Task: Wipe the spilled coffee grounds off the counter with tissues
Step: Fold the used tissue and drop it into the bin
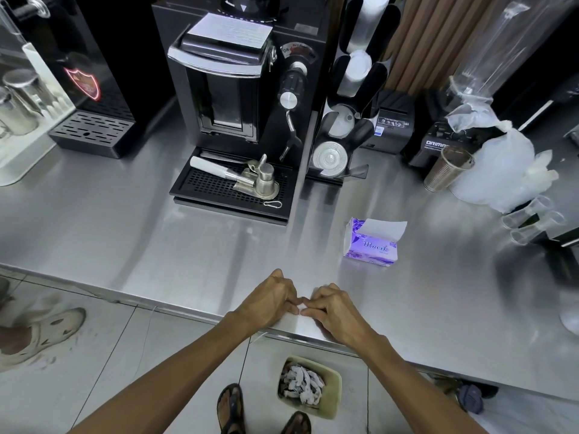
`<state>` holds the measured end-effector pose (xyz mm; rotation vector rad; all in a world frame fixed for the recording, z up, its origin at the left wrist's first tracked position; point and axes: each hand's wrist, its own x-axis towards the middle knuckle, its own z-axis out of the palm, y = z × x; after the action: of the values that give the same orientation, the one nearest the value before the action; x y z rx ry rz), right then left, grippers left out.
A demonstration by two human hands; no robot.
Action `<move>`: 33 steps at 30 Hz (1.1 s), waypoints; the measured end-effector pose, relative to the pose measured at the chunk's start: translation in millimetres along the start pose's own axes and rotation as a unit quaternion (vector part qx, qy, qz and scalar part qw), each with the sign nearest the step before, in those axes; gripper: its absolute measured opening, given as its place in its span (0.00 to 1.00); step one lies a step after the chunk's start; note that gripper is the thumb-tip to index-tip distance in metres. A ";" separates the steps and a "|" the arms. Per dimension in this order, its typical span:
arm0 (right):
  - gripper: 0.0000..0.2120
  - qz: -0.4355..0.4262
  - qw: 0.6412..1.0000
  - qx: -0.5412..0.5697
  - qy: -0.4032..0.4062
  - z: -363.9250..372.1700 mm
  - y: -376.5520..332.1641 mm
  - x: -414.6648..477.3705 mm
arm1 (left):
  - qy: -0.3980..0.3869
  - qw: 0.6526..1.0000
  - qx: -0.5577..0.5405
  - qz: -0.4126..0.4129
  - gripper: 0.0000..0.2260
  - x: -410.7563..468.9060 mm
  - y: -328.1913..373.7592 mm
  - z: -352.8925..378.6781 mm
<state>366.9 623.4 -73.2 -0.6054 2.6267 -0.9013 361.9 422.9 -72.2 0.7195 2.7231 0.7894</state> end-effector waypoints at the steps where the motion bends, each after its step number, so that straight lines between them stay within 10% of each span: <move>1: 0.09 -0.006 1.000 -0.014 -0.007 1.8 2.3 -1.4 | 0.020 1.000 0.018 0.004 0.05 -3.6 -0.7 -1.2; 33: 0.08 0.022 0.986 -0.062 0.154 15.2 -20.0 4.9 | 0.081 0.995 0.043 0.033 0.13 2.0 -5.9 14.0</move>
<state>374.7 599.1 -72.7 -0.4661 2.9780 -0.8833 362.5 425.8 -87.2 0.8019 2.9073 0.7792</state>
